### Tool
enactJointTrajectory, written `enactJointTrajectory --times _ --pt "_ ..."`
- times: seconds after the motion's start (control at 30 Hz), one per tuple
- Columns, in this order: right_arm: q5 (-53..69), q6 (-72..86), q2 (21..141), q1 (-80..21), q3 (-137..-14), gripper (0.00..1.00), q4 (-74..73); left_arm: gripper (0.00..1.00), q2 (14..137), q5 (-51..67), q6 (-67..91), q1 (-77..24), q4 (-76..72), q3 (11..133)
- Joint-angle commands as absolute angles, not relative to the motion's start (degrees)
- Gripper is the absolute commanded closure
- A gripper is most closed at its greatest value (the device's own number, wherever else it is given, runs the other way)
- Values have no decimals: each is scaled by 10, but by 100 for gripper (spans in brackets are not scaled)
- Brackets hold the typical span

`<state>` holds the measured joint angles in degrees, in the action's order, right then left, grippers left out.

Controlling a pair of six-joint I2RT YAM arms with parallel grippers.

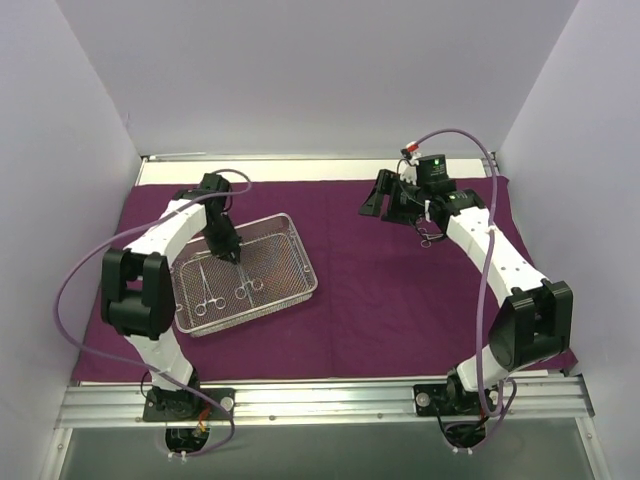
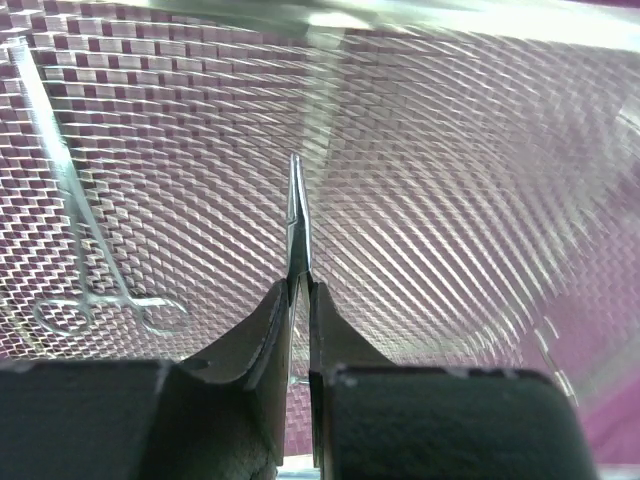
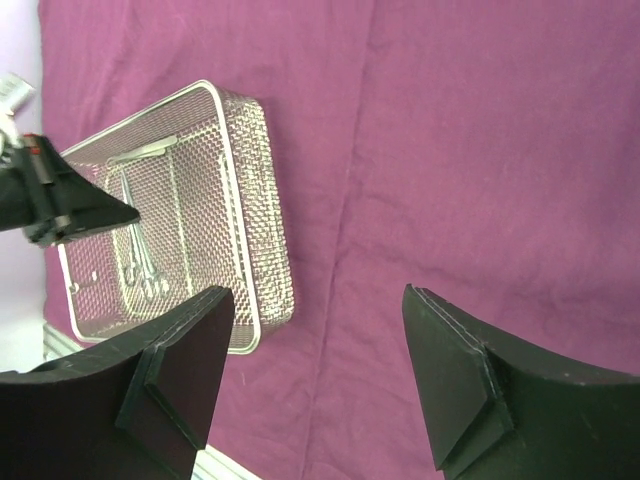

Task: Open and lay out the surgical kit
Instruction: Pick up the medical item from the container, then place the medical item in the surgical kit.

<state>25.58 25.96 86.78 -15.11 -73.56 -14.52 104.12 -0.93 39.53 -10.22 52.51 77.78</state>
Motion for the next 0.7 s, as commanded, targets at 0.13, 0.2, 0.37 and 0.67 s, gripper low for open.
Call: enactJointTrajectory --times 0.13,0.2,0.37,0.67 --pt "365 282 901 -185 -778 35 -105 98 946 155 252 -155 505 848" --pt "385 307 917 -202 -795 37 -82 98 934 183 237 -175 501 862" --pt "432 404 948 -243 -792 44 24 98 917 233 193 -241 482 881" --pt "421 438 986 -295 -809 47 37 98 910 249 187 -267 475 882"
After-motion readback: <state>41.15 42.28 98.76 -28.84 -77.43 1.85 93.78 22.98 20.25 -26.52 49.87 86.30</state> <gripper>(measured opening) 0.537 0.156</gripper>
